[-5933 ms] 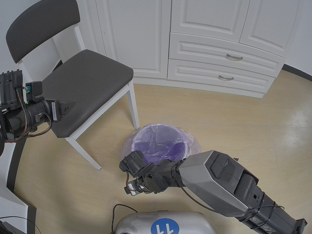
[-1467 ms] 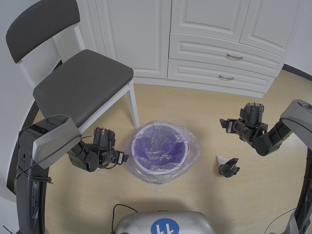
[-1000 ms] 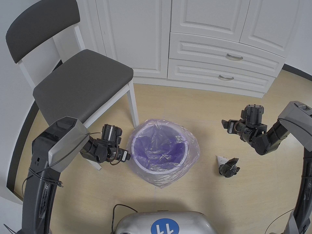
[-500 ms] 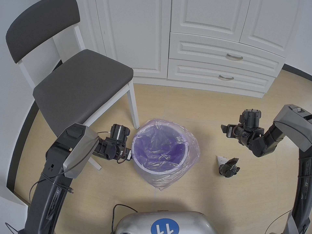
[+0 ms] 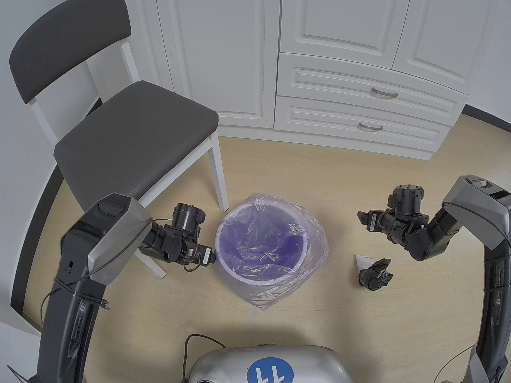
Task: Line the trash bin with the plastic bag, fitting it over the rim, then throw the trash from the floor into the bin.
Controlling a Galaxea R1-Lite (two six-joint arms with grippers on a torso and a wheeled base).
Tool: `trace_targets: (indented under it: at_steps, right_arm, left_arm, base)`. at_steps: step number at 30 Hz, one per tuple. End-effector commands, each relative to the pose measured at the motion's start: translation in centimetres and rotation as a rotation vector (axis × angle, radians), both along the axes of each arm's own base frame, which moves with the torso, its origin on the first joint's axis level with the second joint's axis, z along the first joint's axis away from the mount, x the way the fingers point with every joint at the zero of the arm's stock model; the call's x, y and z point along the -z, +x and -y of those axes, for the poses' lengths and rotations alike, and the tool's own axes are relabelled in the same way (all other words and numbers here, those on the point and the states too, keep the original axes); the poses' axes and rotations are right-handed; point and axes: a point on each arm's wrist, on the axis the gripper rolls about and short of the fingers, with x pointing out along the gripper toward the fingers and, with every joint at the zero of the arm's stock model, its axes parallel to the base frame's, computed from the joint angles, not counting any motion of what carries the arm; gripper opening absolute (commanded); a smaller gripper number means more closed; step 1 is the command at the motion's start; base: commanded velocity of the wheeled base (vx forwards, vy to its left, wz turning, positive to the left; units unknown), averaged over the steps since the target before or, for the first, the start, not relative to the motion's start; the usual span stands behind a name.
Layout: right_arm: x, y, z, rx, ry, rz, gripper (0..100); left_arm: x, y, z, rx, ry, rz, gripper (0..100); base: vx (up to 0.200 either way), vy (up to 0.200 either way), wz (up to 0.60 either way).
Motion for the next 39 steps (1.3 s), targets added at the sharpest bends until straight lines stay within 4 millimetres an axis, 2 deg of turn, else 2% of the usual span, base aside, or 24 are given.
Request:
trace_targets:
  at_steps: [1,2,4,6,7,8,11,14,20,25,29,35,39]
  right_arm:
    - [1.8,0.1,-0.3,-0.059,0.072,-0.041,100]
    - [1.8,0.0,-0.3,-0.086,0.144,-0.051,100]
    - [1.9,-0.3,-0.8,-0.116,0.205,-0.07,100]
    - [2.2,-0.4,-1.2,-0.126,0.21,-0.081,100]
    - [2.5,-0.6,-2.0,-0.151,0.212,-0.09,100]
    - [2.6,-0.6,-2.4,-0.16,0.211,-0.095,100]
    - [4.1,-0.5,-3.9,-0.19,0.209,-0.121,100]
    - [4.9,0.7,-4.9,-0.208,0.212,-0.109,100]
    - [4.6,3.1,-6.3,-0.219,0.287,-0.16,100]
    - [4.1,4.3,-7.1,-0.257,0.338,-0.178,100]
    - [4.3,4.3,-7.7,-0.286,0.346,-0.202,100]
    - [5.7,4.8,-7.4,-0.272,0.314,-0.32,100]
    - [6.8,6.1,-7.4,-0.254,0.285,-0.385,100]
  left_arm:
    - [-5.7,-3.6,-2.2,0.019,-0.074,0.023,100]
    - [-6.5,-5.4,-2.8,0.03,-0.091,0.033,100]
    - [-6.9,-7.7,-3.8,0.018,-0.099,0.036,100]
    - [-7.1,-9.5,-4.6,0.011,-0.109,0.042,100]
    - [-7.2,-11.0,-5.3,0.006,-0.121,0.054,100]
    - [-7.2,-11.6,-5.6,0.006,-0.13,0.061,100]
    - [-7.6,-14.9,-6.8,0.03,-0.177,0.118,100]
    - [-7.5,-17.2,-7.7,0.035,-0.209,0.199,100]
    - [-7.0,-19.1,-9.3,0.001,-0.223,0.29,100]
    - [-7.3,-19.0,-9.1,-0.009,-0.241,0.329,100]
    - [-7.6,-18.9,-9.0,-0.009,-0.25,0.343,100]
    - [-7.7,-19.0,-9.0,-0.015,-0.245,0.346,100]
    - [-7.8,-19.1,-8.2,-0.013,-0.232,0.363,100]
  base:
    - [0.0,0.0,0.0]
    - [0.0,0.0,0.0]
    - [0.0,0.0,0.0]
    - [0.0,0.0,0.0]
    - [0.0,0.0,0.0]
    - [0.0,0.0,0.0]
    - [0.0,0.0,0.0]
    - [0.0,0.0,0.0]
    - [0.0,0.0,0.0]
    - [0.0,0.0,0.0]
    - [0.0,0.0,0.0]
    - [0.0,0.0,0.0]
    - [0.0,0.0,0.0]
